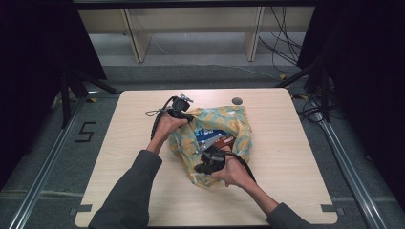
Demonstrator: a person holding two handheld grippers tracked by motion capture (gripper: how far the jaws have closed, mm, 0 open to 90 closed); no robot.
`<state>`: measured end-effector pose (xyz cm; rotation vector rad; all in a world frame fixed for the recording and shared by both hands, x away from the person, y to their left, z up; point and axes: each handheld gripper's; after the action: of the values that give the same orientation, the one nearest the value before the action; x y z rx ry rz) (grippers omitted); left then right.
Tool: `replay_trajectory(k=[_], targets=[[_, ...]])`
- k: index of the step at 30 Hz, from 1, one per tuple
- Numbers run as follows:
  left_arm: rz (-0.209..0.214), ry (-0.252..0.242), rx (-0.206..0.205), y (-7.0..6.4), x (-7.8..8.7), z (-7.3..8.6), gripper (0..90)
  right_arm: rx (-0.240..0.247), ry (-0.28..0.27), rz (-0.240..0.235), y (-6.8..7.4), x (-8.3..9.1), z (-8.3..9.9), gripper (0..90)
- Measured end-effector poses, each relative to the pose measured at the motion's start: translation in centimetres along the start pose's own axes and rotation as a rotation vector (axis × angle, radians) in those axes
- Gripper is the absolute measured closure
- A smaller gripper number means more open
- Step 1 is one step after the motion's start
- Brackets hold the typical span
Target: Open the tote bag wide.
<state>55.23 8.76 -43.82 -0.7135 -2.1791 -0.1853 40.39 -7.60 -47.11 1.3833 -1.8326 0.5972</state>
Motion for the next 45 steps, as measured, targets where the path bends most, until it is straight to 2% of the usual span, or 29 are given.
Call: replay_trajectory(k=[2, 4, 5, 6, 7, 8, 9, 11, 12, 13, 14, 15, 17, 19, 20, 21, 23, 27, 29, 31, 32, 34, 36, 37, 39, 40, 42, 44, 45], targets=[[-0.003, -0.007, -0.005, -0.2, 0.0, 0.0, 86.0, 0.011, -0.002, 0.014, 0.5, 0.2, 0.2, 90.0], [0.015, -0.005, -0.010, -0.5, 0.1, 0.0, 82.2, 0.004, -0.035, 0.032, 0.1, 1.1, 0.3, 90.0], [0.022, -0.010, -0.014, -0.7, 0.3, 0.0, 78.5, 0.001, -0.084, 0.049, -0.3, 1.7, 0.4, 90.0], [0.031, -0.017, -0.022, -0.9, 0.7, -0.1, 74.6, -0.007, -0.105, 0.068, -0.8, 2.7, 0.5, 90.0], [0.044, -0.021, -0.030, -1.1, 1.0, -0.1, 72.6, -0.010, -0.137, 0.106, -1.3, 3.6, 0.6, 89.7], [0.050, -0.037, -0.044, -1.5, 1.4, -0.1, 70.2, -0.033, -0.141, 0.127, -1.7, 4.7, 0.6, 89.7], [0.048, -0.038, -0.049, -1.8, 1.7, -0.2, 67.3, -0.036, -0.174, 0.160, -2.6, 5.9, 0.9, 89.6], [0.037, -0.058, -0.071, -2.6, 2.6, -0.2, 59.8, -0.045, -0.214, 0.173, -3.4, 7.4, 1.2, 89.5], [0.040, -0.062, -0.083, -2.8, 2.9, -0.2, 56.5, -0.076, -0.227, 0.204, -3.6, 8.4, 1.5, 89.2], [0.051, -0.071, -0.090, -3.1, 3.4, -0.2, 53.4, -0.079, -0.234, 0.215, -3.7, 8.9, 1.7, 89.1], [0.060, -0.086, -0.091, -3.4, 3.9, -0.3, 52.0, -0.056, -0.239, 0.233, -4.0, 9.5, 1.8, 88.9], [0.058, -0.098, -0.094, -3.6, 4.3, -0.3, 50.2, -0.090, -0.240, 0.248, -4.0, 9.9, 2.1, 88.7], [0.057, -0.104, -0.106, -3.9, 5.0, -0.3, 48.0, -0.079, -0.221, 0.285, -4.3, 10.1, 2.3, 88.2], [0.054, -0.112, -0.109, -4.1, 5.6, 0.0, 46.4, -0.093, -0.213, 0.304, -4.7, 10.0, 2.6, 88.2], [0.051, -0.116, -0.111, -4.1, 6.0, 0.2, 45.5, -0.087, -0.224, 0.319, -4.8, 9.8, 2.7, 88.2], [0.057, -0.117, -0.116, -4.1, 6.3, 0.4, 44.8, -0.091, -0.200, 0.305, -5.0, 10.0, 2.8, 88.0], [0.062, -0.127, -0.109, -4.2, 6.8, 0.9, 43.0, -0.107, -0.208, 0.313, -5.1, 10.2, 3.0, 87.5], [0.077, -0.157, -0.103, -4.3, 8.0, 2.4, 40.1, -0.102, -0.215, 0.335, -5.2, 11.0, 3.5, 84.4], [0.068, -0.154, -0.113, -4.4, 8.3, 3.1, 38.7, -0.112, -0.218, 0.339, -5.0, 11.5, 4.0, 80.8], [0.080, -0.172, -0.101, -4.5, 8.7, 3.9, 37.8, -0.119, -0.243, 0.359, -4.9, 11.9, 4.6, 76.1], [0.084, -0.179, -0.099, -4.4, 8.9, 4.1, 37.4, -0.137, -0.228, 0.348, -4.8, 12.2, 4.8, 74.1], [0.093, -0.196, -0.090, -4.4, 9.3, 4.7, 36.4, -0.147, -0.236, 0.362, -4.6, 12.6, 5.2, 70.5], [0.095, -0.211, -0.075, -4.4, 9.5, 5.4, 34.9, -0.136, -0.246, 0.381, -4.7, 12.9, 5.6, 67.0], [0.098, -0.215, -0.070, -4.4, 9.6, 5.7, 34.6, -0.158, -0.251, 0.375, -4.5, 13.0, 5.8, 64.7], [0.114, -0.223, -0.071, -4.6, 9.7, 6.4, 33.5, -0.150, -0.256, 0.395, -4.6, 13.3, 6.2, 60.2], [0.109, -0.226, -0.081, -4.8, 9.9, 6.8, 33.0, -0.176, -0.259, 0.396, -4.4, 13.2, 6.4, 58.4], [0.114, -0.227, -0.080, -5.0, 10.1, 7.4, 32.3, -0.165, -0.251, 0.399, -4.4, 13.4, 6.8, 54.9], [0.114, -0.228, -0.087, -5.2, 10.3, 8.0, 31.3, -0.183, -0.266, 0.411, -4.1, 13.4, 7.2, 51.2], [0.114, -0.229, -0.083, -5.3, 10.4, 8.3, 30.8, -0.171, -0.270, 0.416, -4.2, 13.4, 7.4, 49.6]])
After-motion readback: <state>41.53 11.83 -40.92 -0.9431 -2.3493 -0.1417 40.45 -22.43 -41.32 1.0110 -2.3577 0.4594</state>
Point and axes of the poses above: each handheld gripper's, and its own axes: x roughly backward along the jaws, z roughly out of its underside, y roughly to its left, and after that the axes turned 10 degrees about x, right-handed
